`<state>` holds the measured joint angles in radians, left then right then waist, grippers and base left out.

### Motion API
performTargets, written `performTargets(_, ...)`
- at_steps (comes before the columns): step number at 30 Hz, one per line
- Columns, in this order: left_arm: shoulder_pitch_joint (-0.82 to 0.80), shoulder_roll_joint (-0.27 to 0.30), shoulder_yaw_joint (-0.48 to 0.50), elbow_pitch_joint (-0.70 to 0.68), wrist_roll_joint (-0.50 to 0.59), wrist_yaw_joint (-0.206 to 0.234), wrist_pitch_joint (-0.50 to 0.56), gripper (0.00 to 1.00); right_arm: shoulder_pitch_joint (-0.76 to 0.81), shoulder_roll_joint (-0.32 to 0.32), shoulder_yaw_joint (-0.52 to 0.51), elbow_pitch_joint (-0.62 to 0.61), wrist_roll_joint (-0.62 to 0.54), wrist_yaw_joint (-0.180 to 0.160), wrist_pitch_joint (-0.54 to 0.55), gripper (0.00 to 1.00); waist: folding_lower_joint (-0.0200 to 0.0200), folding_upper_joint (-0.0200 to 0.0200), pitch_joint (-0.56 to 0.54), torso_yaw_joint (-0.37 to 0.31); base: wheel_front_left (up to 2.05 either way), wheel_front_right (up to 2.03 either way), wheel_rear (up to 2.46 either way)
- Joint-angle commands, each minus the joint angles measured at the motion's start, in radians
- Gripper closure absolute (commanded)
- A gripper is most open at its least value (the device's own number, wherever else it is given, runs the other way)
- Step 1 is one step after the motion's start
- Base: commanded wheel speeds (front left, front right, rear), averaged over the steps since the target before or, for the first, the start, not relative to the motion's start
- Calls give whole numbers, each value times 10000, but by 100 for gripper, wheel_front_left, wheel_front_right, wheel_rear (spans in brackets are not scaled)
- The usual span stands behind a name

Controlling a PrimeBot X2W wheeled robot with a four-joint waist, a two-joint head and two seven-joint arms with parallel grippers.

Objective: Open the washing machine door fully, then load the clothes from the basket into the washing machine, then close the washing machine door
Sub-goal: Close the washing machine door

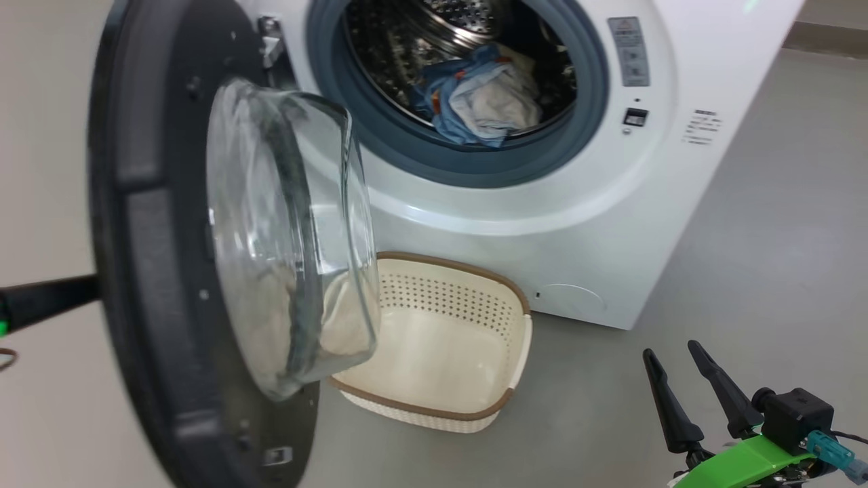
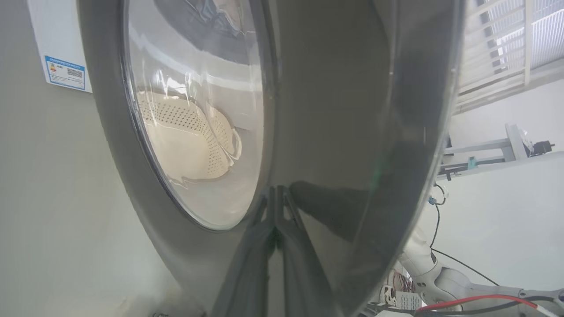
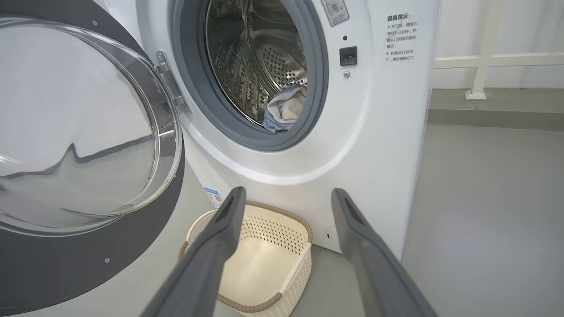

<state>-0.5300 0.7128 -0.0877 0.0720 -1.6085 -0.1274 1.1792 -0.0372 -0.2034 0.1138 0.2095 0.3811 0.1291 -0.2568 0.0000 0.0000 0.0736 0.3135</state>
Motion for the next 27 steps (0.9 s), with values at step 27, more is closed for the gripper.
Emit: performTargets(27,-1946,-1597,-671,-91,1508,-33,-2211,100,-99,606,-108,-509,-12,16,-49,0,0,0,238,-3604,0,0,0)
